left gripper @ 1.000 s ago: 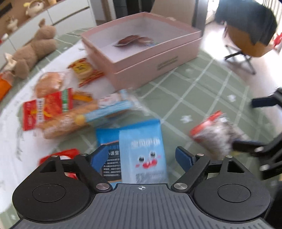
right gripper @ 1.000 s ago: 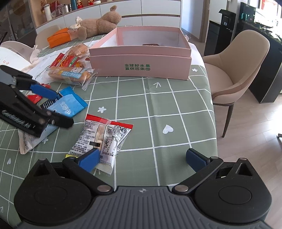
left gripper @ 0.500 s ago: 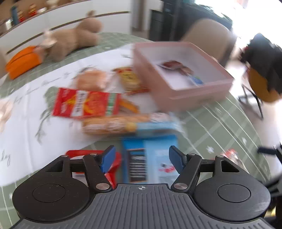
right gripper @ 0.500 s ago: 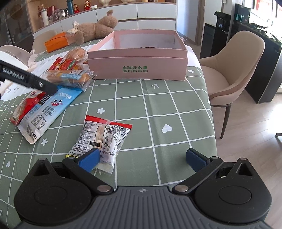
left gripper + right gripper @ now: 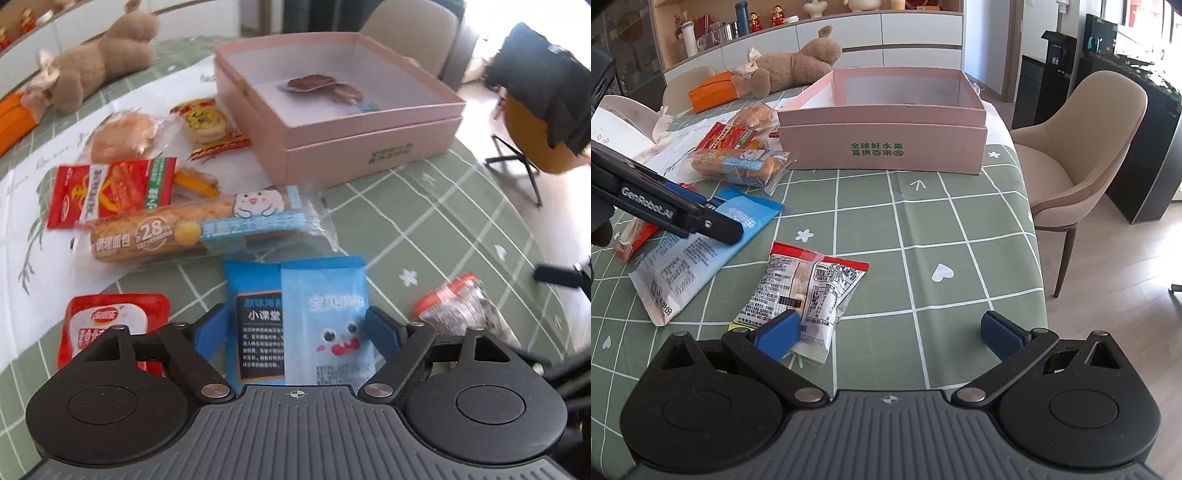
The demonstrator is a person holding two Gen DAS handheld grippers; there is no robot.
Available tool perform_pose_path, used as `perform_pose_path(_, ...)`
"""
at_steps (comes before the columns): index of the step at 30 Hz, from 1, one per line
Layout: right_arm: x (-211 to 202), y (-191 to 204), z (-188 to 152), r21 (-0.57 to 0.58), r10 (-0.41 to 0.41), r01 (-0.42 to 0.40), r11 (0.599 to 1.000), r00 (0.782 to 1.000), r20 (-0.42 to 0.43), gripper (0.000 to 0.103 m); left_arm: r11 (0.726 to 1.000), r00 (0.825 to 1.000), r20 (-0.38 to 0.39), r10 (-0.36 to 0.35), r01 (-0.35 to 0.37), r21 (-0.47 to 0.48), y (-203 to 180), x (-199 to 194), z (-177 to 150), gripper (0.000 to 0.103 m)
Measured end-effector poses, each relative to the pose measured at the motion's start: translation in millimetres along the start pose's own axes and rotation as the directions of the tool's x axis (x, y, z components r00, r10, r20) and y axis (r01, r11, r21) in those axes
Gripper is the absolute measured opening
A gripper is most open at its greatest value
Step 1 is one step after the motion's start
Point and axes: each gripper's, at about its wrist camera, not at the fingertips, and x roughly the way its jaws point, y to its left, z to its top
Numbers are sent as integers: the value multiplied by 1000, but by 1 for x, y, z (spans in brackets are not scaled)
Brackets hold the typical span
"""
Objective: Organize snacks
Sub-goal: 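Grasp the white-red packet with the right tool while the left tool holds the blue bag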
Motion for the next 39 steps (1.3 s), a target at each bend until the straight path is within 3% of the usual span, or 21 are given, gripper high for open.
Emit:
perform_pose_path(5,0,0,0,2,2,-1,1000,1000,-3,103,999,999,8,33,-33,-16,1,7,9,91)
perform_pose_path(8,-2,-6,5,43,29,-28,999,999,-29,101,999,1000,9,5,-5,-40,3,1,5,83)
perform_pose_path(10,-7,-16,11,124,82,-77,989,996,-38,86,996,1000,18,-18,20,-91,7,-7,-4,74)
perform_pose_path(12,-11,-17,17,167,124,-113,979,991,-56,79,992,999,32,-6,10,-129,11,-16,-15,59)
perform_pose_path(16,-11,7,27,114,123,-116,987,991,-53,74,984,999,49,-12,21,-177,14,-27,-36,55)
perform_pose_path(20,7,32,32,55,118,-113,992,988,-103,68,977,998,38,-42,49,-208,19,-32,-39,55)
perform_pose_path(22,9,43,36,-6,69,-70,998,993,-96,55,972,998,52,-48,58,-228,22,-37,-37,53)
perform_pose_path(27,6,34,35,-24,8,-10,1000,997,-80,50,990,996,88,-32,44,-136,-3,-51,-31,53)
perform_pose_path(31,4,12,31,22,1,0,1000,998,-70,51,1000,999,36,22,-23,21,-40,-39,-32,54)
perform_pose_path(32,4,7,30,31,-1,3,1000,997,-72,51,998,999,16,38,-39,46,-47,-33,-34,56)
perform_pose_path(33,4,4,29,37,-2,5,999,997,-74,53,995,998,17,58,-59,80,-55,-31,-36,65)
perform_pose_path(36,1,0,25,34,-16,18,999,998,-62,54,993,999,-6,50,-49,108,-66,-27,-35,84)
perform_pose_path(39,0,1,20,19,-23,24,1000,998,-54,56,994,999,-7,44,-43,102,-66,-26,-34,88)
